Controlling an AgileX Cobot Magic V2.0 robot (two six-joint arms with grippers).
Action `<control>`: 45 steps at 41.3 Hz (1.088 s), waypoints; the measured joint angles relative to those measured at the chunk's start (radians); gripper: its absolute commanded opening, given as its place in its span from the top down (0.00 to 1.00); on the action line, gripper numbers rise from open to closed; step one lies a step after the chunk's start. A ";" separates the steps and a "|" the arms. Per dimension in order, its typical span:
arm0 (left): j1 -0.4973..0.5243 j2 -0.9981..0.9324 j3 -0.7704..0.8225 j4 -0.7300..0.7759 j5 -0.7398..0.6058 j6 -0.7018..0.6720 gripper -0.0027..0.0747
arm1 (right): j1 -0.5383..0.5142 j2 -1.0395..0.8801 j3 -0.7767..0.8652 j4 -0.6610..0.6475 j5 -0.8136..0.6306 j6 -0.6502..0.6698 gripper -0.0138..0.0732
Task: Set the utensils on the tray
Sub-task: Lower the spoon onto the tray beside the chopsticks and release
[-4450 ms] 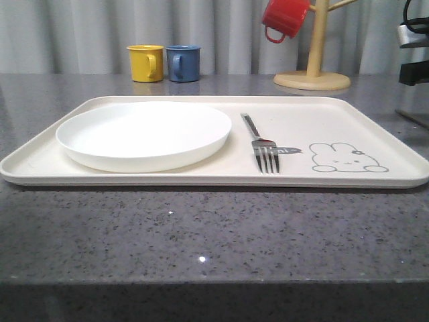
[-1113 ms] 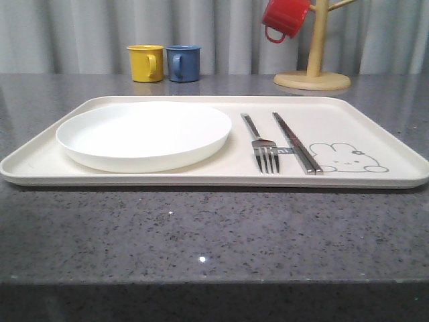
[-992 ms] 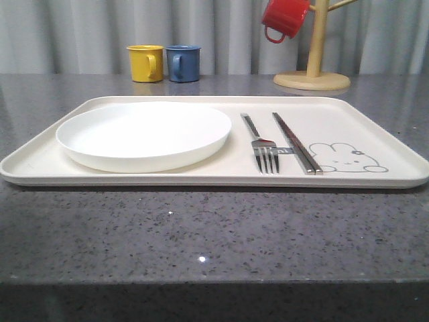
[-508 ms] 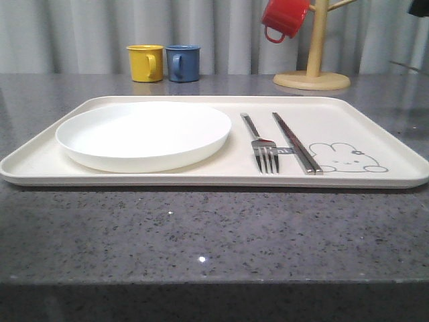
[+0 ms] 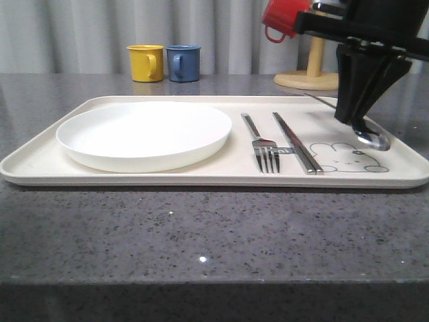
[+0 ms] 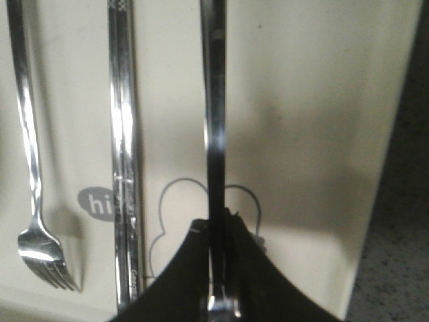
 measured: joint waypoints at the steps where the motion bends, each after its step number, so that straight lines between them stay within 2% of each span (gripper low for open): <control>1: 0.000 0.000 0.000 0.000 0.000 0.000 0.49 | 0.000 0.007 0.000 0.004 -0.002 0.002 0.87; 4: 0.000 0.000 0.000 0.000 0.000 0.000 0.49 | 0.002 0.028 0.000 0.007 -0.008 0.006 0.84; 11: 0.000 0.000 0.000 0.000 0.000 0.000 0.49 | 0.002 0.040 0.000 0.007 -0.018 0.010 0.65; 15: 0.000 0.000 0.000 0.000 0.000 0.000 0.49 | 0.002 0.040 0.000 0.007 -0.030 0.010 0.58; 25: 0.000 0.000 0.000 0.000 0.000 0.000 0.49 | 0.002 0.029 0.000 0.003 -0.061 0.005 0.57; 31: 0.000 0.000 0.000 0.000 0.000 0.000 0.49 | 0.013 -0.047 0.000 -0.031 -0.061 -0.052 0.57; 40: 0.000 0.000 0.000 0.000 0.000 0.000 0.49 | 0.147 -0.220 0.023 -0.206 -0.003 -0.101 0.57; 45: 0.000 0.000 0.000 0.000 0.000 0.000 0.49 | 0.223 -0.331 0.089 -0.252 0.009 -0.105 0.57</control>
